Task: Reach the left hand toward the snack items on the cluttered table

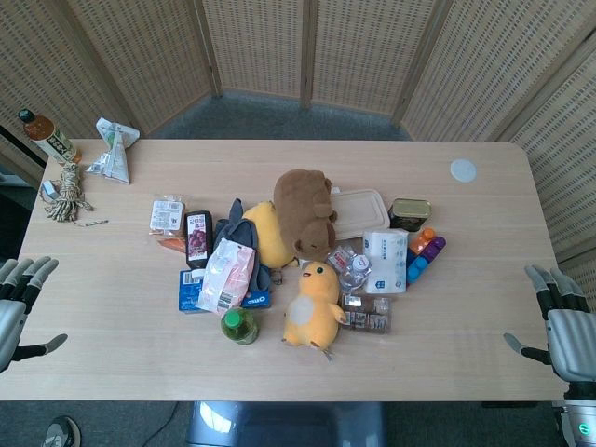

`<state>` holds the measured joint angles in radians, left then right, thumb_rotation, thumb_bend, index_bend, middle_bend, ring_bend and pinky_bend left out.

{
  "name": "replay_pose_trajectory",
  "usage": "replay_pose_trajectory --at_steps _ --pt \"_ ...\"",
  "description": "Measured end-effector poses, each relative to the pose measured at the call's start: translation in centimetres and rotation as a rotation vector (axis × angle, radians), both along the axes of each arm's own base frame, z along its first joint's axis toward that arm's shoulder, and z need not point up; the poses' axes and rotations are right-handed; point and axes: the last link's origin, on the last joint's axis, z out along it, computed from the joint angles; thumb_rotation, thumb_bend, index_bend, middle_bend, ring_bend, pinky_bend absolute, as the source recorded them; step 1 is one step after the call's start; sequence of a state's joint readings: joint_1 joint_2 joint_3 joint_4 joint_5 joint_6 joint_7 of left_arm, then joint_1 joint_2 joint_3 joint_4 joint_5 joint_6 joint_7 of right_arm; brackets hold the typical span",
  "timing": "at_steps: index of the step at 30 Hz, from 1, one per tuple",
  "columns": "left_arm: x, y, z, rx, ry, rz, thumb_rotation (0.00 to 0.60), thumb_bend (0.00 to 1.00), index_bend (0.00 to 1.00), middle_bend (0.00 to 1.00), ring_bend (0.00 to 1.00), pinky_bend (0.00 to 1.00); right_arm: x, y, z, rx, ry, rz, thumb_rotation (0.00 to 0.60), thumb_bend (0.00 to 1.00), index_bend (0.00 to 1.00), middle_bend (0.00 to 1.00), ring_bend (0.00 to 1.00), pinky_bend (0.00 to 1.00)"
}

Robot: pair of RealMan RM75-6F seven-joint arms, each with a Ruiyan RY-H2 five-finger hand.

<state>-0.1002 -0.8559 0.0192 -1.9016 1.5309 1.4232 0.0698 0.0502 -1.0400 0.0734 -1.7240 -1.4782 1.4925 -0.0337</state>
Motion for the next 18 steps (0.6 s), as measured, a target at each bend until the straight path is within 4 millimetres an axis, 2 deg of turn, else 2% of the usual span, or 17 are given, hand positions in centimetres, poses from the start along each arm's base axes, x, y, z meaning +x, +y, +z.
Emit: replay_pose_trajectory --at_steps 7,11,14,18 --pt "-0.4 0.2 -0.3 -0.007 0.008 0.007 0.600 0.02 0.00 0.00 0.00 0.00 0.1 0.0 0.0 0.001 -0.001 0.003 0.599 0.00 0.00 0.00 0.00 0.00" --pt "-0.8 1.0 -0.6 -0.029 0.017 -0.010 0.600 0.02 0.00 0.00 0.00 0.00 0.1 0.0 0.1 -0.006 0.001 0.001 0.600 0.00 0.00 0.00 0.00 0.00" --pt "-1.2 2.7 -0.9 -0.071 0.055 -0.048 0.600 0.02 0.00 0.00 0.00 0.00 -0.1 -0.1 0.0 -0.006 -0.001 -0.009 0.600 0.00 0.00 0.00 0.00 0.00" --pt "-0.6 7.2 -1.2 -0.120 0.159 -0.145 0.600 0.02 0.00 0.00 0.00 0.00 0.0 -0.2 0.2 -0.014 -0.003 -0.005 0.600 0.00 0.00 0.00 0.00 0.00"
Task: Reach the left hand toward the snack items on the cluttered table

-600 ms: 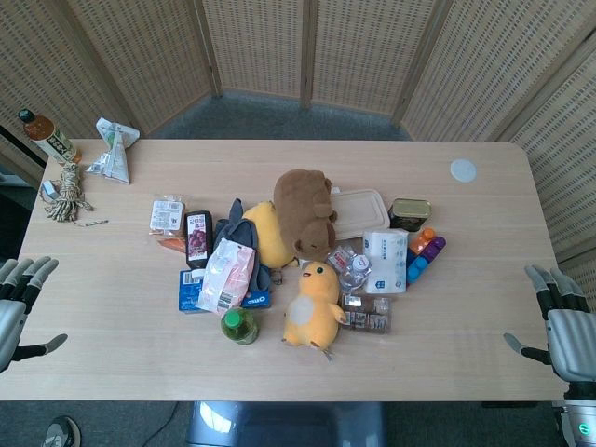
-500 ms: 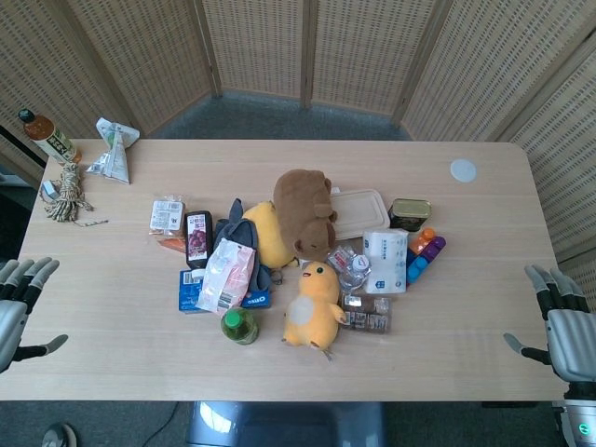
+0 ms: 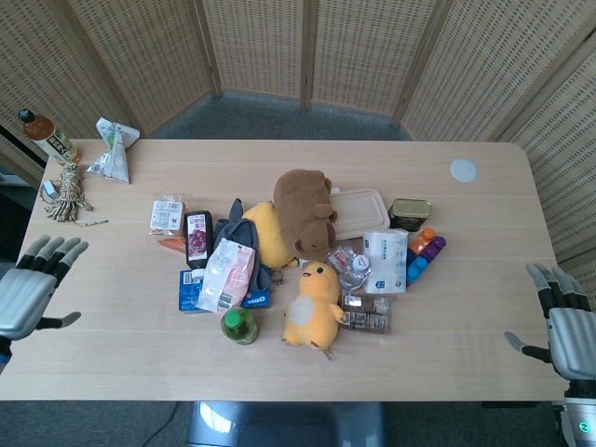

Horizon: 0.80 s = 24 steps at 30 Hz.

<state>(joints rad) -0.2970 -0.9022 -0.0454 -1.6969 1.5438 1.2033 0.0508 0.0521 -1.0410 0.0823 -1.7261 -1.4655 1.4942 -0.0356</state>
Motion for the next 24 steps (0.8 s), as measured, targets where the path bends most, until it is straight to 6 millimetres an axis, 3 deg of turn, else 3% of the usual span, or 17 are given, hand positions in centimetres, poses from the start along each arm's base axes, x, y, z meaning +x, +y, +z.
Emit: replay_pose_trajectory --at_steps 5,9,18,24 --pt "2.0 5.5 -1.1 -0.029 0.156 -0.141 0.600 0.02 0.00 0.00 0.00 0.00 -0.2 0.0 0.2 -0.003 -0.005 -0.010 0.600 0.00 0.00 0.00 0.00 0.00" --pt "3.3 9.0 -3.4 -0.062 0.249 -0.181 0.600 0.02 0.00 0.00 0.00 0.00 -0.5 -0.2 0.5 -0.015 -0.005 -0.020 0.598 0.00 0.00 0.00 0.00 0.00" --pt "4.3 15.6 -8.1 -0.084 0.407 -0.119 0.600 0.02 0.00 0.00 0.00 0.00 -2.0 -0.8 0.9 -0.034 0.011 -0.072 0.598 0.00 0.00 0.00 0.00 0.00" --pt "5.4 18.8 -11.7 -0.096 0.449 -0.089 0.600 0.02 0.00 0.00 0.00 0.00 -2.9 -1.3 1.2 -0.048 0.021 -0.102 0.600 0.00 0.00 0.00 0.00 0.00"
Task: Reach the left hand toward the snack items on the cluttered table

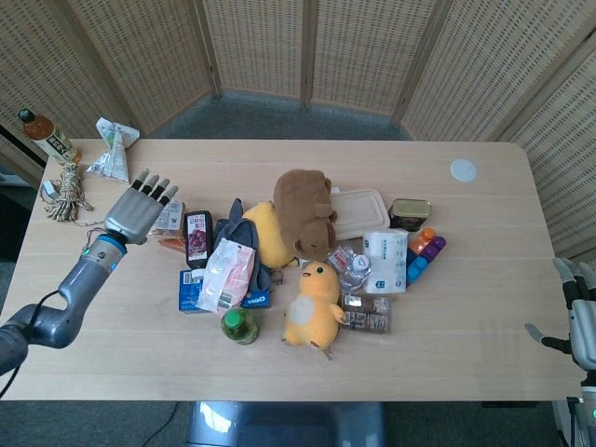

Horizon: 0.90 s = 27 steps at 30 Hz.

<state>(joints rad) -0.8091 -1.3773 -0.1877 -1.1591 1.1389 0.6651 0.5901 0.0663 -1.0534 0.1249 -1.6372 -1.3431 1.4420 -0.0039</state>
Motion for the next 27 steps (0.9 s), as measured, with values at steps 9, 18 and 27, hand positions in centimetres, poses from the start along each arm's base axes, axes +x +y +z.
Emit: replay_pose_trajectory --at_steps 9,18,27 --pt "0.1 1.6 -4.6 -0.020 0.005 0.076 0.600 0.02 0.00 0.00 0.00 0.00 -0.6 0.1 0.7 -0.024 -0.012 -0.019 0.600 0.00 0.00 0.00 0.00 0.00" --pt "0.7 1.3 -5.4 0.031 -0.042 0.024 0.600 0.11 0.71 0.98 0.97 0.94 -0.6 0.1 0.7 -0.013 -0.027 -0.016 0.600 0.00 0.00 0.00 0.00 0.00" --pt "1.2 1.1 -3.4 0.086 -0.103 -0.041 0.600 0.13 0.77 1.00 1.00 0.97 -0.4 0.1 0.3 -0.001 -0.031 -0.009 0.600 0.00 0.00 0.00 0.00 0.00"
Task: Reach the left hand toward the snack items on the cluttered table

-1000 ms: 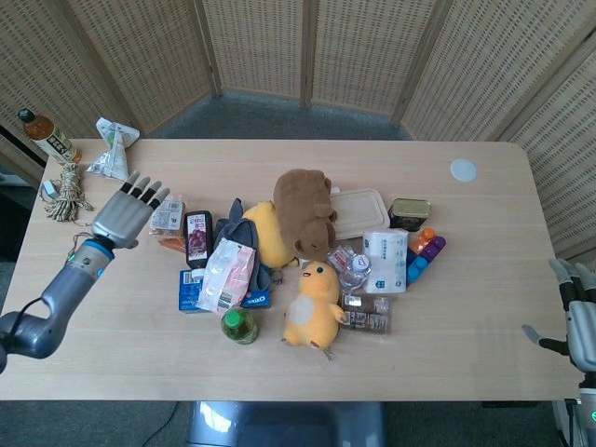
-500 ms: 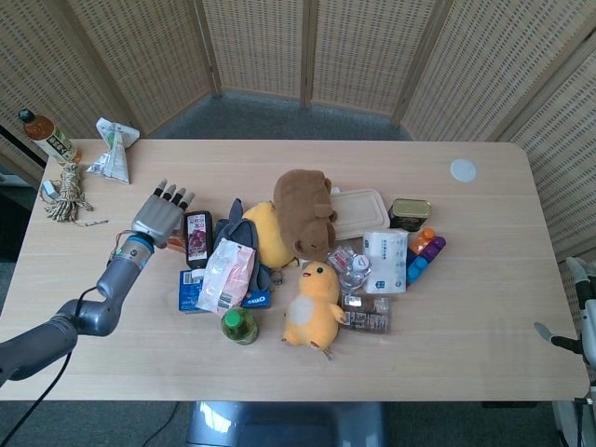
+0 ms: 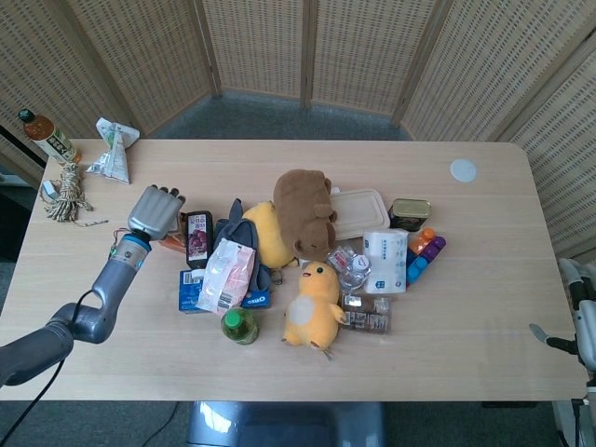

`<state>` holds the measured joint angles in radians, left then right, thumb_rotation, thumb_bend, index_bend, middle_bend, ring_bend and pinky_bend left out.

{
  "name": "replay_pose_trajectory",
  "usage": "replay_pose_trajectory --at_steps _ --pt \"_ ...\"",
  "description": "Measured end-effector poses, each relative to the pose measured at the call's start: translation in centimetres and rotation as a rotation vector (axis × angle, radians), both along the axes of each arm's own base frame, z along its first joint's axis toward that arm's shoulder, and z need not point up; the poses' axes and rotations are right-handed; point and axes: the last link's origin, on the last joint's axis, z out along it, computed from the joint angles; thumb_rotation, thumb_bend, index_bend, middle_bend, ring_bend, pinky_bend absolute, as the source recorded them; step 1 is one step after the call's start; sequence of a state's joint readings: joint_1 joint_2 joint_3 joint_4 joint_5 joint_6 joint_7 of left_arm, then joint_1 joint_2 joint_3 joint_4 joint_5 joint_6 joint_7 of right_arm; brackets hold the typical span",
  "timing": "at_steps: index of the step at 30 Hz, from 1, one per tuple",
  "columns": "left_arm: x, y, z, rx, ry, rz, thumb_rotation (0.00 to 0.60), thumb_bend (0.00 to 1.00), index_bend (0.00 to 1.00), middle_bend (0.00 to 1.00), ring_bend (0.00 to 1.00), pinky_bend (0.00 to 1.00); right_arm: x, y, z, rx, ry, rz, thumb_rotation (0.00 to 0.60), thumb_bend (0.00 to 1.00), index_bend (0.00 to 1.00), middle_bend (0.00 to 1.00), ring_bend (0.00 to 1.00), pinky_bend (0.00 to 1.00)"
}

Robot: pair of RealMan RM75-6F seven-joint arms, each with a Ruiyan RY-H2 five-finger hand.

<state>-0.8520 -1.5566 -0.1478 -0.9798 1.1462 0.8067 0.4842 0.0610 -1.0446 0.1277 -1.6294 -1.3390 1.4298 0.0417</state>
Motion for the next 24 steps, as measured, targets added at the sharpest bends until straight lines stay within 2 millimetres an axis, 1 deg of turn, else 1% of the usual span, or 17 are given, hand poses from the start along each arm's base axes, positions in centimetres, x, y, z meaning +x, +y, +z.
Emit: replay_pose_trajectory --at_steps 3,5,8,11,18,21,24 --pt "0.8 -0.3 0.9 0.007 -0.033 -0.018 0.600 0.13 0.75 1.00 1.00 0.97 0.2 0.0 -0.1 0.003 -0.003 0.007 0.600 0.00 0.00 0.00 0.00 0.00" --pt "1.7 -0.6 1.8 0.012 -0.059 -0.043 0.600 0.13 0.75 1.00 1.00 0.96 0.4 0.1 -0.1 0.005 -0.005 0.014 0.600 0.00 0.00 0.00 0.00 0.00" --pt "3.8 -1.3 3.3 0.019 -0.101 -0.091 0.600 0.12 0.75 1.00 1.00 0.95 0.6 0.2 -0.2 0.010 -0.013 0.024 0.600 0.00 0.00 0.00 0.00 0.00" --pt "6.4 -2.4 4.8 0.028 -0.144 -0.148 0.600 0.12 0.75 1.00 1.00 0.95 0.7 0.3 -0.1 0.014 -0.021 0.027 0.600 0.00 0.00 0.00 0.00 0.00" --pt "13.4 -5.7 9.0 0.072 -0.212 -0.298 0.600 0.12 0.75 1.00 1.00 0.95 1.3 0.5 0.3 0.006 -0.052 0.044 0.600 0.00 0.00 0.00 0.00 0.00" --pt "15.8 -6.7 10.6 0.108 -0.212 -0.346 0.600 0.11 0.75 1.00 1.00 0.95 1.3 0.5 0.4 0.003 -0.057 0.042 0.599 0.00 0.00 0.00 0.00 0.00" --pt "17.6 -7.0 11.6 0.138 -0.204 -0.376 0.600 0.11 0.75 1.00 1.00 0.95 1.2 0.6 0.6 0.000 -0.058 0.040 0.600 0.00 0.00 0.00 0.00 0.00"
